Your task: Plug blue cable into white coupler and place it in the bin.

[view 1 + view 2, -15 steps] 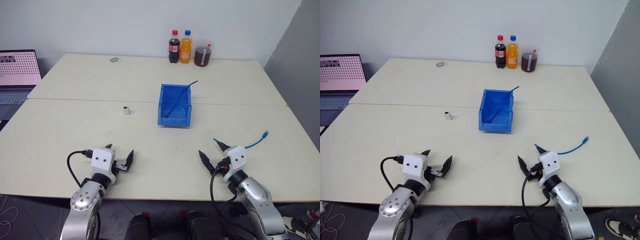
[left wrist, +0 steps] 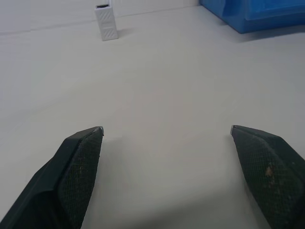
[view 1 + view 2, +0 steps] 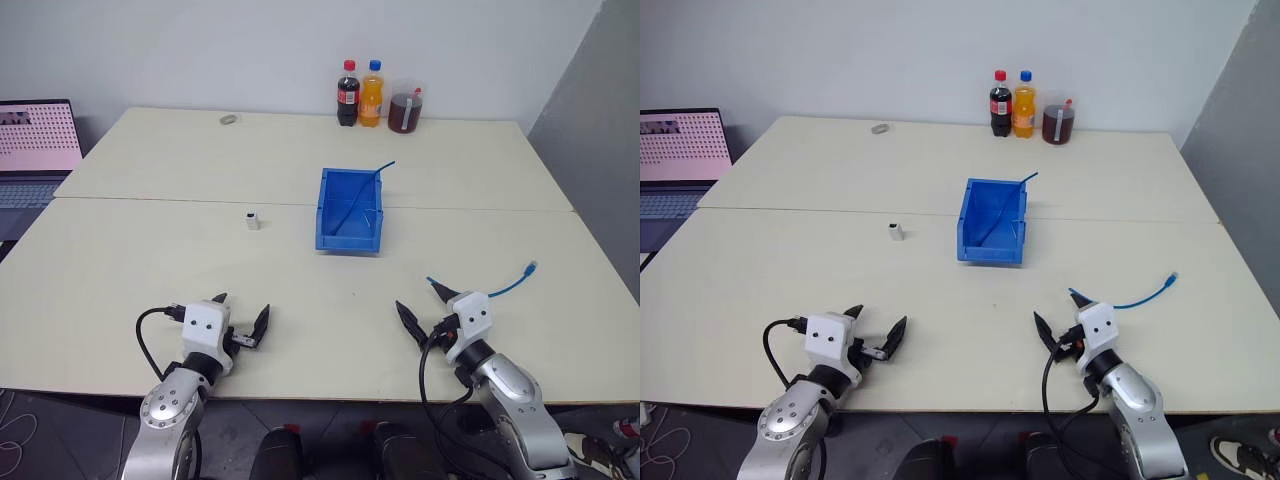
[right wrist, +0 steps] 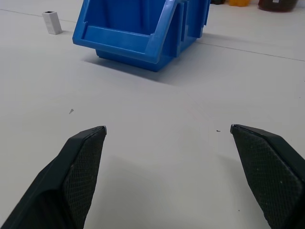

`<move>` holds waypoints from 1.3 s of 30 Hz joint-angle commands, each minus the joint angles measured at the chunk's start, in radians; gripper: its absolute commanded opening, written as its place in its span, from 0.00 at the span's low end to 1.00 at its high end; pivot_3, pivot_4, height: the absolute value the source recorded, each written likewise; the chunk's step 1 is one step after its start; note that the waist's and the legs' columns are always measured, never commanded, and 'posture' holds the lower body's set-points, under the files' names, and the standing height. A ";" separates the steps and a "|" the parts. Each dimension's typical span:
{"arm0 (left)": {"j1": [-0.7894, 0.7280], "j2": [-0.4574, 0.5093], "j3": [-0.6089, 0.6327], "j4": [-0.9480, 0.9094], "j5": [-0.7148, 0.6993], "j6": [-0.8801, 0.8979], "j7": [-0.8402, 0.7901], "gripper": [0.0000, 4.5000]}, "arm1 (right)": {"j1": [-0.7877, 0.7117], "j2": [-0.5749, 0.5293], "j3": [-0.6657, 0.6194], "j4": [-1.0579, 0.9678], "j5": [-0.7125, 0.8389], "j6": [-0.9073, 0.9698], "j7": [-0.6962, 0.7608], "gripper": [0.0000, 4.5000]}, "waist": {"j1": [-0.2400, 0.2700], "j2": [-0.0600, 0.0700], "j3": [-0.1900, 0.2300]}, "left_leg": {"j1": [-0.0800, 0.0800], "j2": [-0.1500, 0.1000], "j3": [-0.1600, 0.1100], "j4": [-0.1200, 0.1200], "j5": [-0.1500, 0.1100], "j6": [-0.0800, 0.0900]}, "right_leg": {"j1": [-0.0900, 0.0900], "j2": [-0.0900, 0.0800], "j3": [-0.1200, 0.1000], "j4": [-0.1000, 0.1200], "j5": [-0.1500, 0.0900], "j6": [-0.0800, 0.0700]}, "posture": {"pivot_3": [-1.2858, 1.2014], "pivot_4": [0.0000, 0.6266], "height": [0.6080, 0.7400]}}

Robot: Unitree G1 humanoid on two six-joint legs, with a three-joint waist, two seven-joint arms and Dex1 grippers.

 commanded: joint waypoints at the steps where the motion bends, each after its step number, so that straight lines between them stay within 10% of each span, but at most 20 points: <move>1: 0.025 0.026 -0.008 -0.039 -0.079 -0.048 -0.117 1.00 | -0.010 -0.008 -0.011 -0.013 0.010 -0.022 0.007 0.99 | 0.000 0.000 0.000 | 0.000 0.000 0.000 0.000 0.000 0.000 | 0.000 0.000 0.000 0.000 0.000 0.000 | 0.52 0.24 1.00; 18: -0.459 0.224 -0.341 0.019 -0.209 0.159 -0.677 1.00 | 0.188 0.138 -0.330 -0.330 0.029 0.241 -0.394 0.99 | 0.019 0.004 -0.002 | 0.000 0.000 0.000 0.000 0.000 0.000 | 0.000 0.001 -0.001 0.001 -0.001 0.000 | 0.52 0.24 1.00; 27: -0.599 0.246 -0.402 0.138 -0.197 0.129 -0.860 1.00 | -0.117 0.184 -0.467 -0.378 0.135 0.704 -0.577 0.99 | -0.008 0.008 -0.004 | 0.000 0.000 0.000 0.000 0.000 0.000 | -0.002 0.002 0.001 0.002 -0.001 -0.001 | 0.52 0.24 1.00; 39: -0.591 0.227 -0.402 0.146 -0.183 0.111 -0.870 1.00 | -0.421 0.093 -0.496 0.025 0.068 0.754 -0.635 0.99 | -0.006 0.008 -0.004 | -0.002 -0.001 0.001 -0.001 0.000 0.000 | -0.003 0.001 0.002 0.002 -0.001 0.000 | 0.52 0.24 1.00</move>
